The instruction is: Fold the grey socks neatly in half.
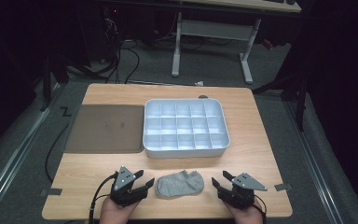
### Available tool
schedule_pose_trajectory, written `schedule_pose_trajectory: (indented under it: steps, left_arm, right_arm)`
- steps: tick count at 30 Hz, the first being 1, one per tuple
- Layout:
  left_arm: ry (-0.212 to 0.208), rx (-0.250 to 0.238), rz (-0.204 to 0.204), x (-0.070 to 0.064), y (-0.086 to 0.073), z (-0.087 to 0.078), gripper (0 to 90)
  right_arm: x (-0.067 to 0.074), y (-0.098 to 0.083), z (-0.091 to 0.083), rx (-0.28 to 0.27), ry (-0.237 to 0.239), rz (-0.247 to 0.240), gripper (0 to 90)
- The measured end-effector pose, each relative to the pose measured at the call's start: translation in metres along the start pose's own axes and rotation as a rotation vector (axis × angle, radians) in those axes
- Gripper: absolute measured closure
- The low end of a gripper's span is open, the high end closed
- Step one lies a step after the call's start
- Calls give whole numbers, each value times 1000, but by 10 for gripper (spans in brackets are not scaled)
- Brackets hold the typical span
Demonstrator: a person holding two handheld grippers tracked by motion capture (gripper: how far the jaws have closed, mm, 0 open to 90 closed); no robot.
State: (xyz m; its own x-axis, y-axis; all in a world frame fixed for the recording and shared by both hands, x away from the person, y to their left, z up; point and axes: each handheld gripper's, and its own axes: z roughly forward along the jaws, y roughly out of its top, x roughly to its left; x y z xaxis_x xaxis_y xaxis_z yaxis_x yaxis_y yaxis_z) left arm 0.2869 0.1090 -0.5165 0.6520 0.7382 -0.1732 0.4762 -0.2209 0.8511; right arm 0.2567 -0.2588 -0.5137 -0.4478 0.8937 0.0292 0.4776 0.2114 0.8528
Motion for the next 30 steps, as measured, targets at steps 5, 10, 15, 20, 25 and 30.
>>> schedule_pose_trajectory:
  steps: [5, 10, 15, 20, 25, 30]
  left_arm:
    - [-24, 22, 5, -8, -1, 8, 458]
    - [-33, 64, 7, -14, -2, 20, 476]
    - [-28, 110, 24, -22, -4, 31, 482]
    - [-30, 129, 33, -26, -4, 36, 484]
    - [-25, 140, 26, -26, -4, 39, 486]
    - [-17, 153, 21, -26, -4, 40, 532]
  right_arm:
    - [13, 4, 8, 22, 30, -20, 485]
    - [23, 6, 21, 72, 59, -16, 523]
    - [30, 8, 33, 136, 84, -7, 531]
    - [33, 7, 39, 165, 92, -2, 527]
    - [33, 6, 42, 180, 102, 8, 525]
    - [34, 5, 43, 190, 104, 14, 526]
